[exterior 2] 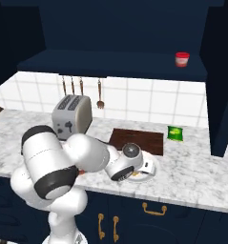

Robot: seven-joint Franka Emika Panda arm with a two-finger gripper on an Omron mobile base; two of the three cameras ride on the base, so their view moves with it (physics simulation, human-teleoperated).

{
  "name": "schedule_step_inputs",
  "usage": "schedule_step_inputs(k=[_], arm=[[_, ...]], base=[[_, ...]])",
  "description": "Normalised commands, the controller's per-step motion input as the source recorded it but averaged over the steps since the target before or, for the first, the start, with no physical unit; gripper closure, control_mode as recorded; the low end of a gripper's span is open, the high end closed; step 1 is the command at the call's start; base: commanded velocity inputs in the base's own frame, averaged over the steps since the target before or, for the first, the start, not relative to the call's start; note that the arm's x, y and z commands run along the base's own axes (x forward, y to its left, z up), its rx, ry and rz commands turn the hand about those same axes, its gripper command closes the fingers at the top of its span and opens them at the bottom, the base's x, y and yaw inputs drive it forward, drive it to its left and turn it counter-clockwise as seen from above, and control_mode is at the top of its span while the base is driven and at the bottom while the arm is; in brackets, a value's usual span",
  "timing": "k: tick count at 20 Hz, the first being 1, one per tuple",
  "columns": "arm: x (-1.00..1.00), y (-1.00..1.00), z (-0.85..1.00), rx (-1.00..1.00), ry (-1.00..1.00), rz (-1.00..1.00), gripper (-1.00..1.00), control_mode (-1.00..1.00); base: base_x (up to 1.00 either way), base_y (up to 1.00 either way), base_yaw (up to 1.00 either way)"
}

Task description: From the different types of pastries on the counter, select a croissant and place it on the cutting board. Then retrieve a jar of jam from the cabinet and place it alongside the croissant on the cutting board.

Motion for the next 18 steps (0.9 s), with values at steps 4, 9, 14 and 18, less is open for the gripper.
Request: schedule_step_inputs(k=[4, 9, 14, 18], arm=[[0.00, 0.00, -0.41, 0.00, 0.00, 0.00, 1.00, -1.00], [0.01, 0.01, -0.23, 0.00, -0.02, 0.00, 1.00, -1.00], [0.13, 0.10, 0.54, 0.00, -0.03, -0.01, 1.00, -1.00], [0.65, 0.18, 0.59, 0.00, 0.09, -0.05, 1.00, -1.00]], base=[[0.00, 0.00, 0.00], [0.00, 0.00, 0.00], [0.00, 0.00, 0.00], [0.00, 0.00, 0.00]])
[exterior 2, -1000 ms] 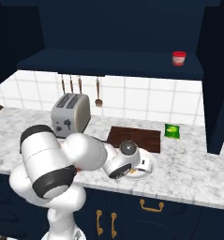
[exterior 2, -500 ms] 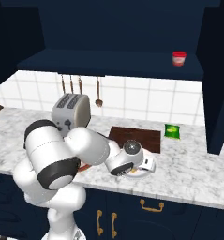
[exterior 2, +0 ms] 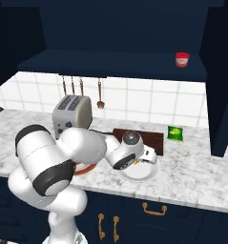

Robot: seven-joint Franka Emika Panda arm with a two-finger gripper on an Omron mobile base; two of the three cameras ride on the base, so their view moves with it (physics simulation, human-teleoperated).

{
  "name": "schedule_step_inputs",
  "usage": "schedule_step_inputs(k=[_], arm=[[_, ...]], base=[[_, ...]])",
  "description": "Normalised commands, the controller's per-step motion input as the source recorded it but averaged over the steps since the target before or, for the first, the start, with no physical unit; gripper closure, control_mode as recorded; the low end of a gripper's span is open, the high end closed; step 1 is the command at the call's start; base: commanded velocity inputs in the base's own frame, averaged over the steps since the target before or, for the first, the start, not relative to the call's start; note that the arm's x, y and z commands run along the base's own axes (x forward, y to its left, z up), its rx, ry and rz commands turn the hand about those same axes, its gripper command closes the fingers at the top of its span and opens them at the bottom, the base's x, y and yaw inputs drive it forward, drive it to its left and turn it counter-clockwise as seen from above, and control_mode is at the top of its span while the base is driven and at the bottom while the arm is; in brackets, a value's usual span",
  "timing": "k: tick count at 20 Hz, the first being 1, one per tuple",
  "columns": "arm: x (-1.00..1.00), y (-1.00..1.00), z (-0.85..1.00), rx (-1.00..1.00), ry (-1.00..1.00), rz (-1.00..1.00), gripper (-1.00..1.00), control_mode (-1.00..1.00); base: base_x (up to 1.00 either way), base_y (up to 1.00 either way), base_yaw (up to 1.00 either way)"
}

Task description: From the different types of pastries on the counter, select a croissant and place it on the cutting board. Then retrieve a jar of jam from the cabinet and place it alongside the croissant on the cutting board.

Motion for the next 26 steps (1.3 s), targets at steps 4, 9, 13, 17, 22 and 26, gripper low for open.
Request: schedule_step_inputs(k=[4, 9, 13, 17, 22, 26], arm=[[0.81, 0.07, 0.57, 0.00, 0.19, -0.04, 1.00, -1.00], [0.62, 0.08, 0.18, 0.00, 0.19, -0.02, 1.00, -1.00], [0.33, 0.02, 0.03, 0.00, 0.16, 0.00, 1.00, -1.00], [0.56, 0.25, -0.11, 0.00, 0.14, 0.00, 1.00, -1.00], [0.77, 0.52, -0.36, 0.00, 0.04, 0.00, 1.00, -1.00], [0.59, 0.21, -0.57, 0.00, -0.02, 0.00, 1.00, -1.00]], base=[[0.00, 0.00, 0.00], [0.00, 0.00, 0.00], [0.00, 0.00, 0.00], [0.00, 0.00, 0.00], [0.00, 0.00, 0.00], [0.00, 0.00, 0.00]])
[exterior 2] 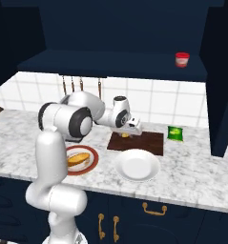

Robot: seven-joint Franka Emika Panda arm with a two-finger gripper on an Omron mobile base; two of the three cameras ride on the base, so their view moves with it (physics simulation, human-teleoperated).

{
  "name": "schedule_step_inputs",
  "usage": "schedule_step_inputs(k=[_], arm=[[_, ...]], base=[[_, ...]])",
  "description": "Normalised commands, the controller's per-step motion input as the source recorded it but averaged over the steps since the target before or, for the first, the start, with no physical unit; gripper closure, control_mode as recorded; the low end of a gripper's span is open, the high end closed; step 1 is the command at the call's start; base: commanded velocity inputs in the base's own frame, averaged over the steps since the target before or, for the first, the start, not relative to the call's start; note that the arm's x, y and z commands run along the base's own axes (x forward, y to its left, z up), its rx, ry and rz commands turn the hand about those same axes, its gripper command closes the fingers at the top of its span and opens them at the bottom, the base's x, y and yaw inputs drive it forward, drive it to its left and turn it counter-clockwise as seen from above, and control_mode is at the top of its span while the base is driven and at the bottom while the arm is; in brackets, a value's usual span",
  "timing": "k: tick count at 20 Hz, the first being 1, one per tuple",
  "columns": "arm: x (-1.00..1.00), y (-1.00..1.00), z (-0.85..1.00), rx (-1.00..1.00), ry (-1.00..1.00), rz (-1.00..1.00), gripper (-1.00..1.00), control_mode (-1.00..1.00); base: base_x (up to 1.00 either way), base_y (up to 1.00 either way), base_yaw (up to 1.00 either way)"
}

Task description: From the different types of pastries on the counter, select a croissant and place it on the cutting board. Then retrieve a jar of jam from the cabinet and place it alongside the croissant on the cutting board.

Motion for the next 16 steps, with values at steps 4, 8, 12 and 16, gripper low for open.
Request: schedule_step_inputs(k=[4, 8, 12, 16], arm=[[0.43, -0.06, -0.27, 0.02, -0.03, 0.00, 1.00, -1.00], [-0.09, -0.17, -0.39, 0.08, 0.01, 0.00, 1.00, -1.00], [-0.70, -0.17, -0.56, 0.13, 0.00, 0.00, 1.00, -1.00], [-0.95, -0.02, -0.96, 0.08, -0.14, 0.00, 1.00, -1.00]], base=[[0.00, 0.00, 0.00], [0.00, 0.00, 0.00], [0.00, 0.00, 0.00], [0.00, 0.00, 0.00]])
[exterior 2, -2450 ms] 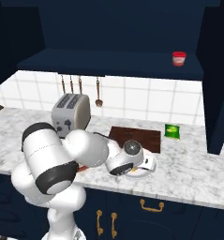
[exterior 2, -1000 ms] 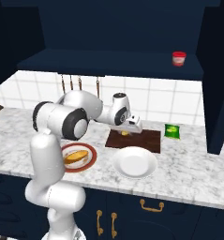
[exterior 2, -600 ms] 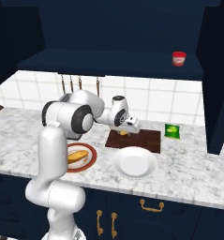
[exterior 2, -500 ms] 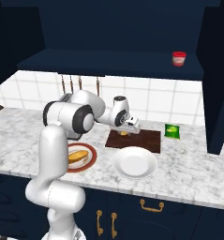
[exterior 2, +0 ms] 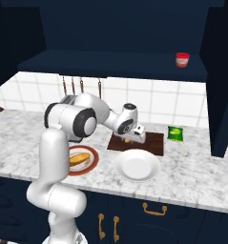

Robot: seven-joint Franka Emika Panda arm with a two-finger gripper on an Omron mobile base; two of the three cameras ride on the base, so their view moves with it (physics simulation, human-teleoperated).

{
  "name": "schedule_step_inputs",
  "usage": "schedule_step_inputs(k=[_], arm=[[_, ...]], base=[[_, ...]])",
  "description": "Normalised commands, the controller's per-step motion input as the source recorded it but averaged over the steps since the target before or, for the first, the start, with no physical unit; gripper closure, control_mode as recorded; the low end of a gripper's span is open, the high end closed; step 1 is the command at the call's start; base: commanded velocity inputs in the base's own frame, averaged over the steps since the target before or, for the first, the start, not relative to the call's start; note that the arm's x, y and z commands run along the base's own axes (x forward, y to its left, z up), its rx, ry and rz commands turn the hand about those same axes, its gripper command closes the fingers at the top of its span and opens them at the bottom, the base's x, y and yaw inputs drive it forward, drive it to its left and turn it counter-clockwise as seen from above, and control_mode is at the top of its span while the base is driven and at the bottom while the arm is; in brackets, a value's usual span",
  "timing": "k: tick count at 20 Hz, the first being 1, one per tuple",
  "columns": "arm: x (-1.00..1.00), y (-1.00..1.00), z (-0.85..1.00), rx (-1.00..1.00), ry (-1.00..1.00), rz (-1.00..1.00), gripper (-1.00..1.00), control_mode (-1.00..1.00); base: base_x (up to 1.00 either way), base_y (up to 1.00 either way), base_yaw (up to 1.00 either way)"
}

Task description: From the different types of pastries on the counter, select a croissant and place it on the cutting board. Then retrieve a jar of jam from the cabinet and place it alongside the croissant on the cutting board.

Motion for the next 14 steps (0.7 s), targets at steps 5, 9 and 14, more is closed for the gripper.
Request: schedule_step_inputs(k=[5, 9, 14], arm=[[-0.04, 0.52, -0.88, 0.00, -0.25, 0.00, 1.00, -1.00], [0.00, 0.34, -0.77, 0.02, -0.04, 0.00, 1.00, -1.00], [0.00, 0.27, -0.55, 0.04, 0.00, 0.00, -1.00, -1.00]], base=[[0.00, 0.00, 0.00], [0.00, 0.00, 0.00], [0.00, 0.00, 0.00]])
